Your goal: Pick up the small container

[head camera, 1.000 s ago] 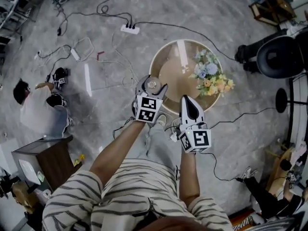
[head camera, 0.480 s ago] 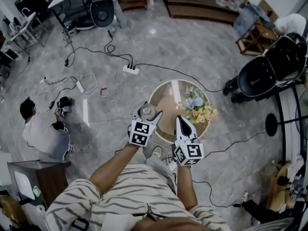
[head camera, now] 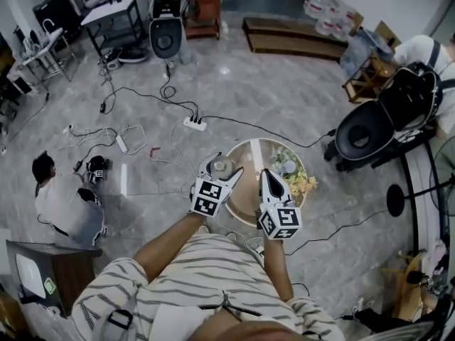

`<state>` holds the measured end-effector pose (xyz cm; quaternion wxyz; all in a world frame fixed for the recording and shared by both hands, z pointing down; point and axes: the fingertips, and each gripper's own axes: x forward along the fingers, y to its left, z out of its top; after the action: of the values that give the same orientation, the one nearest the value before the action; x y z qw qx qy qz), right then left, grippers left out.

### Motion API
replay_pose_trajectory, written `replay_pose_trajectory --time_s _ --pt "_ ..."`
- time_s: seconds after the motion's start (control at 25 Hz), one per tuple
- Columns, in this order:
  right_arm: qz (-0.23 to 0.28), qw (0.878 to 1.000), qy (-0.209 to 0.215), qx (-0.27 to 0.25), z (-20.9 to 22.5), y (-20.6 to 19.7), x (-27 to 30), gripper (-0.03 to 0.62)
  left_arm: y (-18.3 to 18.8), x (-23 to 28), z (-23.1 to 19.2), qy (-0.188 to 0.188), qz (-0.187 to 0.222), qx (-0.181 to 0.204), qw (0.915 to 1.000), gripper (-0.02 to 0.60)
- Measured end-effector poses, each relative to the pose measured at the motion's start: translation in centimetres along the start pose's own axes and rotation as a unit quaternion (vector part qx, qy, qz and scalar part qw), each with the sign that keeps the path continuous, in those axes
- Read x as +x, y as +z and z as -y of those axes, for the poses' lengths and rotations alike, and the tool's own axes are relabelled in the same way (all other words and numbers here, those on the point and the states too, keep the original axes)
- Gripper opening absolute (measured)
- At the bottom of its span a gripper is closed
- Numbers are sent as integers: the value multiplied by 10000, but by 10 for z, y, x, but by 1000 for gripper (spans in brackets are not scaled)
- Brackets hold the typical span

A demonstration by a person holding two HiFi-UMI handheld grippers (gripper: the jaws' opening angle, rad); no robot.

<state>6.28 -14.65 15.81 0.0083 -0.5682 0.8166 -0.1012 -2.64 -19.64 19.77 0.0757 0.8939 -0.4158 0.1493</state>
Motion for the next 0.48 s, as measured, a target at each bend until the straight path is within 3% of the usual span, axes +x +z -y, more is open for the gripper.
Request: replay_pose_trajectory --time_s 0.48 --pt "119 9997 168 -143 -15 15 12 9 20 -27 -12 151 304 -93 9994 328"
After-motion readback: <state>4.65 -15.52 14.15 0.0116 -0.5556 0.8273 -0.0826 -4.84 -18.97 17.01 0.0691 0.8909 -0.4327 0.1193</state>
